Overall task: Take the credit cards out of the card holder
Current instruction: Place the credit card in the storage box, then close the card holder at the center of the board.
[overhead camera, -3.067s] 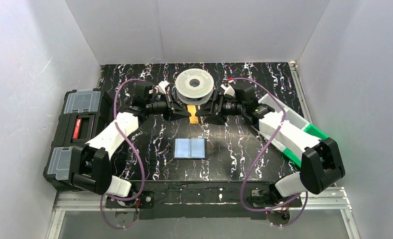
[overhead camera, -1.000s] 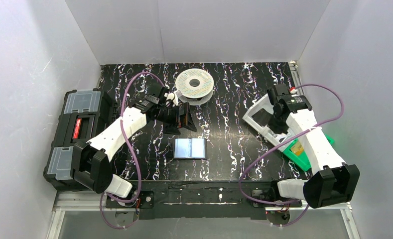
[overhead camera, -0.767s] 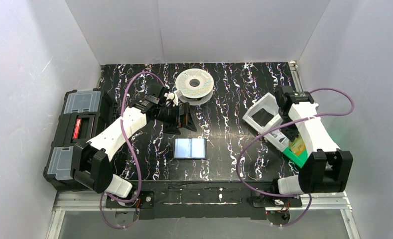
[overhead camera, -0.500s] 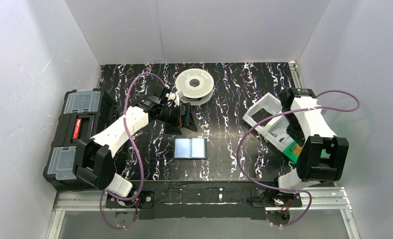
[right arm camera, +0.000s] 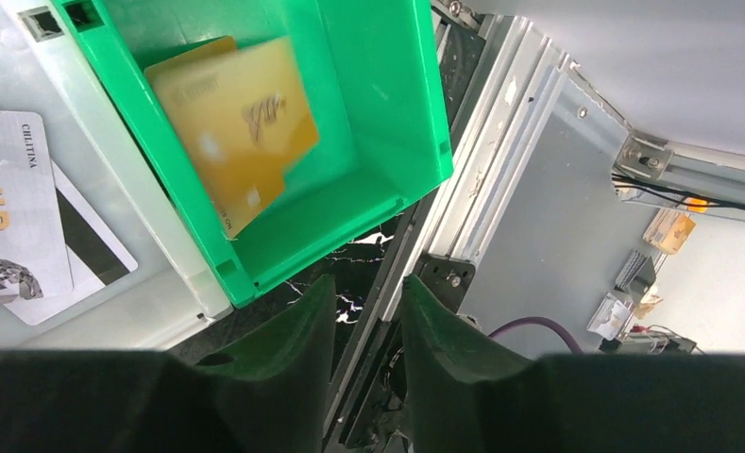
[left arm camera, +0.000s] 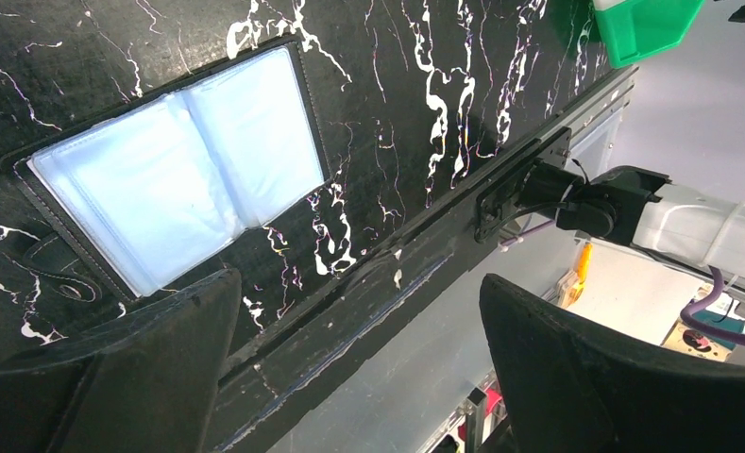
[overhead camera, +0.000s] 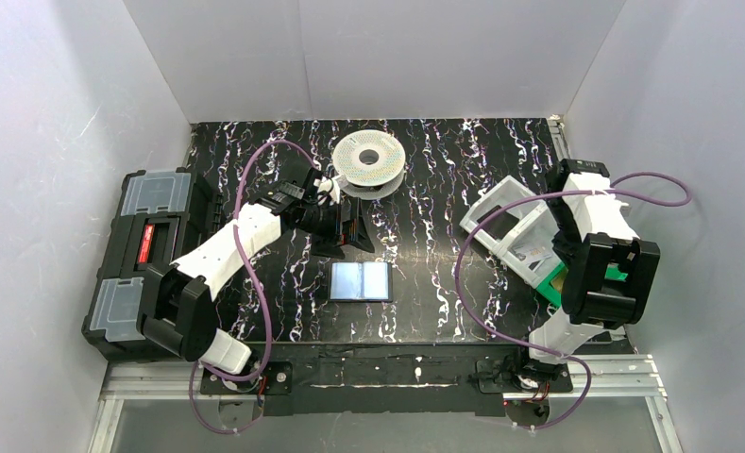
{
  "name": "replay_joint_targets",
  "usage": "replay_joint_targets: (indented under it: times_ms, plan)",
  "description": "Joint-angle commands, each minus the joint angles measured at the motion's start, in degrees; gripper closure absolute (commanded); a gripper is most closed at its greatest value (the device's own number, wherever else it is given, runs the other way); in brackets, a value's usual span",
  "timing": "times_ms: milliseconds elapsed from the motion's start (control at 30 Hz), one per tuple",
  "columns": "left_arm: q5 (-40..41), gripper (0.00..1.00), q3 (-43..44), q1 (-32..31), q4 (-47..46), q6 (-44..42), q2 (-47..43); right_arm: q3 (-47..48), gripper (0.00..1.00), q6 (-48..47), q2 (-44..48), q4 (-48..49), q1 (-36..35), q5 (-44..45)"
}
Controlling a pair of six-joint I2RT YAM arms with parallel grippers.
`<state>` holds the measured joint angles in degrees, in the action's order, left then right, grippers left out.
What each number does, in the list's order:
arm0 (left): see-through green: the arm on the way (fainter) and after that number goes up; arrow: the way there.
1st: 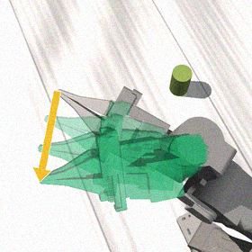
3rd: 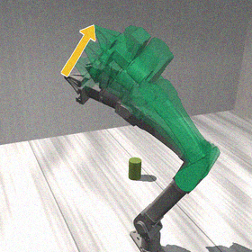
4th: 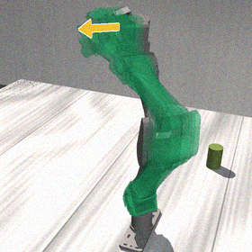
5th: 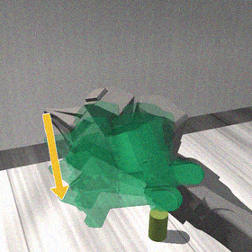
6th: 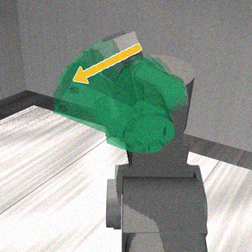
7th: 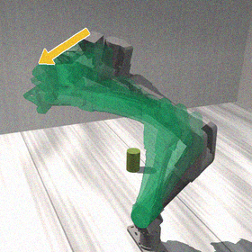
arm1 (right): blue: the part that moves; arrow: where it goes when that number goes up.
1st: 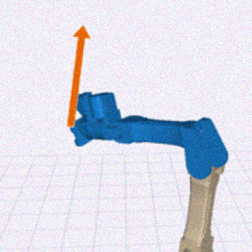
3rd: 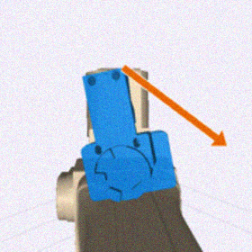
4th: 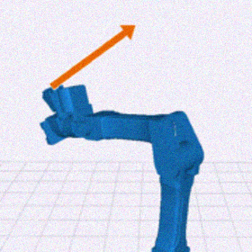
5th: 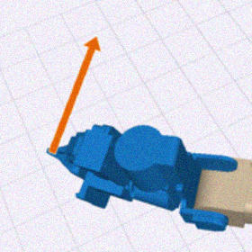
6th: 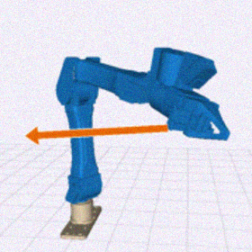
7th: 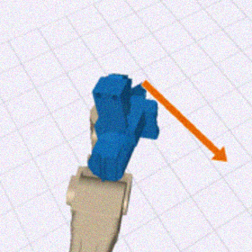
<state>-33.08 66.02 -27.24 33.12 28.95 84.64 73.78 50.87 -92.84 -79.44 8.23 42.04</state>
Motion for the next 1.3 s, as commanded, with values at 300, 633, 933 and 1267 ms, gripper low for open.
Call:
replay_joint_targets:
  times_ms: [300, 633, 933, 1267]
  plan:
    - [2.09, 0.02, -1.83, -0.84, 1.58, -0.76, -2.35, 1.41, 0.38, -7.4, 8.05, 7.86, -7.57, -9.69]
    - [21.07, 0.16, 1.53, -11.05, 5.98, -0.14, 5.54, 0.97, 0.06, -9.75, 15.12, 23.51, -19.75, -33.31]
    - [36.01, 0.26, 9.03, -19.2, 10.84, -0.24, 15.5, -0.31, 0.06, -10.3, 12.55, 28.46, -22.33, -39.21]
    - [40.35, 0.35, 14.51, -22.99, 13.88, -0.39, 22.49, -5.11, 0.06, -10.5, 12.5, 32.79, -22.29, -43.18]
